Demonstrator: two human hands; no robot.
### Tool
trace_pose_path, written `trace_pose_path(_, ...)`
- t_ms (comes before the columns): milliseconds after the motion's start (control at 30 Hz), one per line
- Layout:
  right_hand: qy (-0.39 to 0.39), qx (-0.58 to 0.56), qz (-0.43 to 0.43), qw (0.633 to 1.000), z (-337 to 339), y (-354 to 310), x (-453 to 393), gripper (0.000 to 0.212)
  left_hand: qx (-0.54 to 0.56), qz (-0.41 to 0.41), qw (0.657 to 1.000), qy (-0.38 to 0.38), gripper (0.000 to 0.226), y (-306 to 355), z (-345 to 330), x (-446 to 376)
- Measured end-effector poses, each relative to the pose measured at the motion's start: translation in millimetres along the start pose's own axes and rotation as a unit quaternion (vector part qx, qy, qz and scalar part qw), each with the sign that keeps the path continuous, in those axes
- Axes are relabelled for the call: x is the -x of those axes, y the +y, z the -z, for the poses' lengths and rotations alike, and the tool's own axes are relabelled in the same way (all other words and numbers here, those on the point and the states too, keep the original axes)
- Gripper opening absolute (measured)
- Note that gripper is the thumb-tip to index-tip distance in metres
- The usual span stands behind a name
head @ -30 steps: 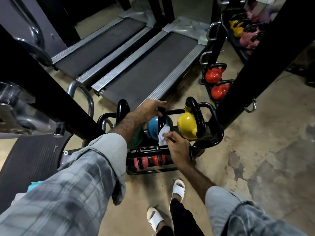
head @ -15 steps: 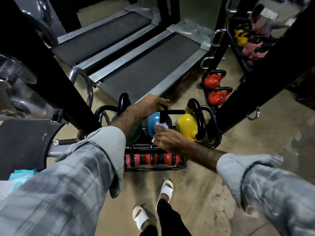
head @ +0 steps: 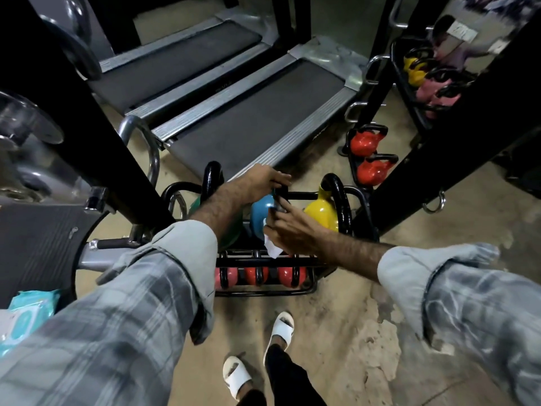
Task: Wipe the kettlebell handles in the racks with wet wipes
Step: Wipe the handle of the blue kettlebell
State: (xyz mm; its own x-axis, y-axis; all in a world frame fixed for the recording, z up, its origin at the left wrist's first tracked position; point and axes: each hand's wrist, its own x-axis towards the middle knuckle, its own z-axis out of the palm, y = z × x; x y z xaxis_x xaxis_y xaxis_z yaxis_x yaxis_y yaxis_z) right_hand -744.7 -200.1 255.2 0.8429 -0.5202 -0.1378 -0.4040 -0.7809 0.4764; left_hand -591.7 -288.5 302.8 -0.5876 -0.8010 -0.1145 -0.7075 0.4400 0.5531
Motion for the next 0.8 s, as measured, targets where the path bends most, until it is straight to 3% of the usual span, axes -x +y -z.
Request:
trace_pose_path(200, 0.007, -0.024, -0.033, 0.999, -4.9, -10.7, -7.1, 0.025, 0.016, 0.017, 1.000, 0.007, 0.042, -0.5, -3.8, -1.7)
trace_pose_path(400, 0.169, -0.089, 0.017, 0.981, -21.2, -1.3, 12.6, 0.032, 0.028, 0.020, 0.999, -0.001, 0.041, -3.9, -5.3, -2.3)
trace_pose_path(533, 0.231, -0.235, -0.080, 0.941, -23.9, -2.4, 25.8, 0.035, 0.051, 0.018, 0.998, 0.033, 0.035, -2.9, -11.7, -0.9)
trace_pose_path(633, 0.265, -0.374, -0.247, 0.854, -20.7, -30.2, 18.7, 0.041, 0.117, 0.026, 0.990, 0.071, 0.034, -5.7, -21.1, 5.9)
trace_pose_path(733, 0.338, -0.504, -0.411, 0.680, -9.6, -56.0, -6.2, 0.037, 0.190, 0.035, 0.973, 0.123, 0.033, -10.1, -29.3, 13.2)
trace_pose_path(800, 0.339, -0.561, -0.491, 0.574, 2.2, -56.3, -19.0, 0.035, 0.226, 0.045, 0.958, 0.170, 0.035, -8.8, -36.9, 21.4)
